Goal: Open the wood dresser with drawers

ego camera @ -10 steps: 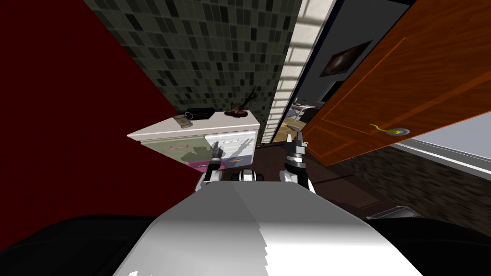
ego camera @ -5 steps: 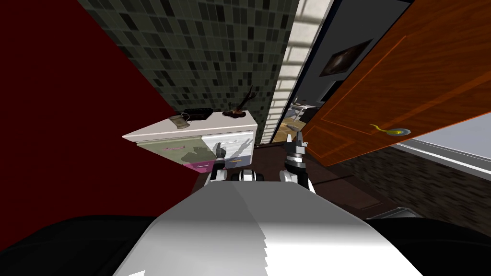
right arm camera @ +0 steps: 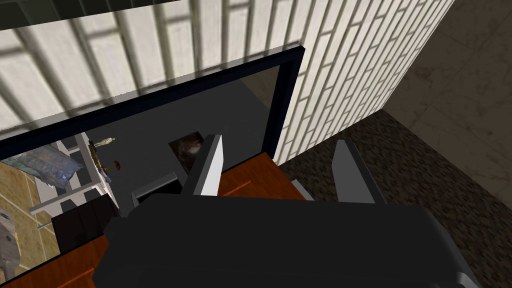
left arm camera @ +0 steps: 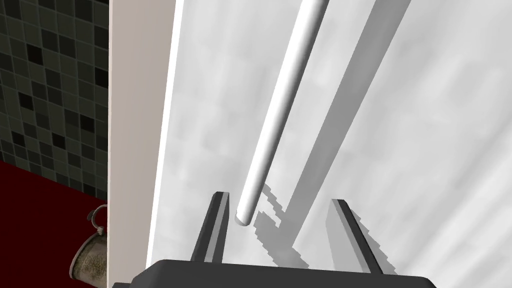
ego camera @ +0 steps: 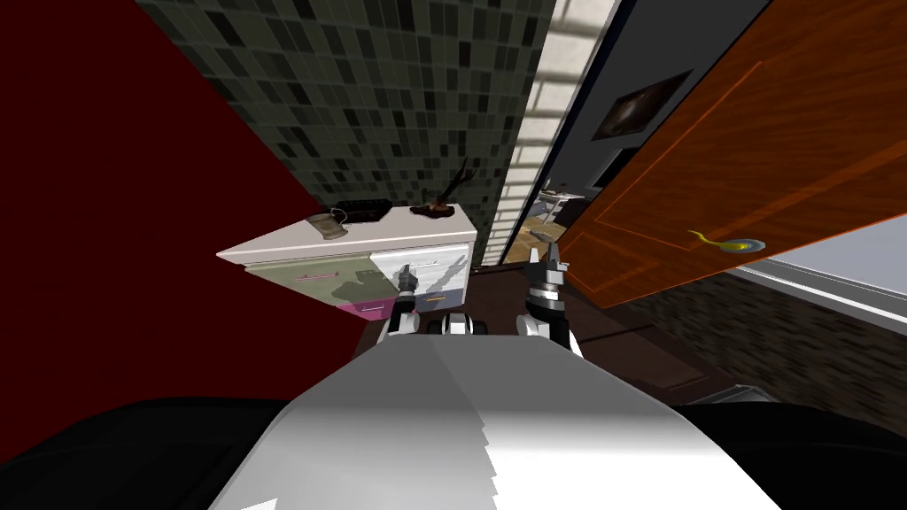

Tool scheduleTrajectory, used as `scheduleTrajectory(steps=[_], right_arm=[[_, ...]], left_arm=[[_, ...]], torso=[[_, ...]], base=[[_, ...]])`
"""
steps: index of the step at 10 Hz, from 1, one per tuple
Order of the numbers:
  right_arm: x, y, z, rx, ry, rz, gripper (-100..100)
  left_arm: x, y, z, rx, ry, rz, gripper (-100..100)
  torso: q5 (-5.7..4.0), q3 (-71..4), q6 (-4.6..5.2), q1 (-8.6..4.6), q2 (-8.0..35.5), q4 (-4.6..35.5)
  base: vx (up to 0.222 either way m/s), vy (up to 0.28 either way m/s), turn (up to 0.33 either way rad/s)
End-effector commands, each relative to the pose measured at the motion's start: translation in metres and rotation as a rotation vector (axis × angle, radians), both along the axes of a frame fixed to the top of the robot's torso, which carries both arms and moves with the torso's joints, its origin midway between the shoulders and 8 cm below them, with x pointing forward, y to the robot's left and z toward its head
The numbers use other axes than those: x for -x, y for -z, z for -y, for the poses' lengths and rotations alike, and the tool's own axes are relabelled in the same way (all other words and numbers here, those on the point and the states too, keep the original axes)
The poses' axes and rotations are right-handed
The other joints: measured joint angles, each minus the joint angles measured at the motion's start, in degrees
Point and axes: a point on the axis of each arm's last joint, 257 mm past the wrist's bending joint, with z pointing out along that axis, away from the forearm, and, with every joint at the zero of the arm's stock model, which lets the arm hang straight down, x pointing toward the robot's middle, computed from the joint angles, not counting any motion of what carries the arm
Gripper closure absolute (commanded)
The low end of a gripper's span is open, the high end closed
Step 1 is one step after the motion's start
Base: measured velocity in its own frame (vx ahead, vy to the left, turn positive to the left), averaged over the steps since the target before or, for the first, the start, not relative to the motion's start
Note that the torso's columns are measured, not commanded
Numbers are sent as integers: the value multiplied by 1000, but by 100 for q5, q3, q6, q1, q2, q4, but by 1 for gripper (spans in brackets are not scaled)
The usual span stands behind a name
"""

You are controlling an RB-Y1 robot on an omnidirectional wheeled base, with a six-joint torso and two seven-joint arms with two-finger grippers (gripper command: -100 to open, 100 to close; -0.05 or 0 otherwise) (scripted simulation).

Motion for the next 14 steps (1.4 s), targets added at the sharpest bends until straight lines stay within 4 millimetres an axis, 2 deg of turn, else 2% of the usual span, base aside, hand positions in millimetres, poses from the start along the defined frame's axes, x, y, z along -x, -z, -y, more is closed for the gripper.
scheduleTrajectory(steps=[1, 4, 5, 9, 10, 11, 14], right_arm=[[0, 0, 0, 0, 0, 0, 0], [0, 0, 0, 0, 0, 0, 0], [0, 0, 0, 0, 0, 0, 0], [0, 0, 0, 0, 0, 0, 0], [0, 0, 0, 0, 0, 0, 0], [0, 0, 0, 0, 0, 0, 0], [0, 0, 0, 0, 0, 0, 0]], left_arm=[[1, -8, 0, -3, 2, 13, 100], [5, -6, 2, -1, 7, -4, 100], [5, -12, 1, -4, 3, 13, 100], [11, -3, 4, -1, 12, -13, 100], [10, -11, 2, -4, 9, 5, 100], [12, -14, 1, -4, 7, -1, -100], [18, -30, -1, -4, 3, -2, -100]], torso=[[22, -10, 14, 6, -34, -38], [13, -12, 3, 3, -28, -25], [11, -21, 11, -2, -41, -26], [16, -15, 13, 4, -34, -29], [14, -22, 12, 3, -46, -30], [5, -45, 7, 8, -78, -22], [-1, -29, 1, 7, -48, -8]], base=[[-135, -6, 10], [-202, -43, 12], [-100, -24, 12], [-189, -29, 10], [-96, -17, 4], [-21, -5, -9], [23, 0, -13]])
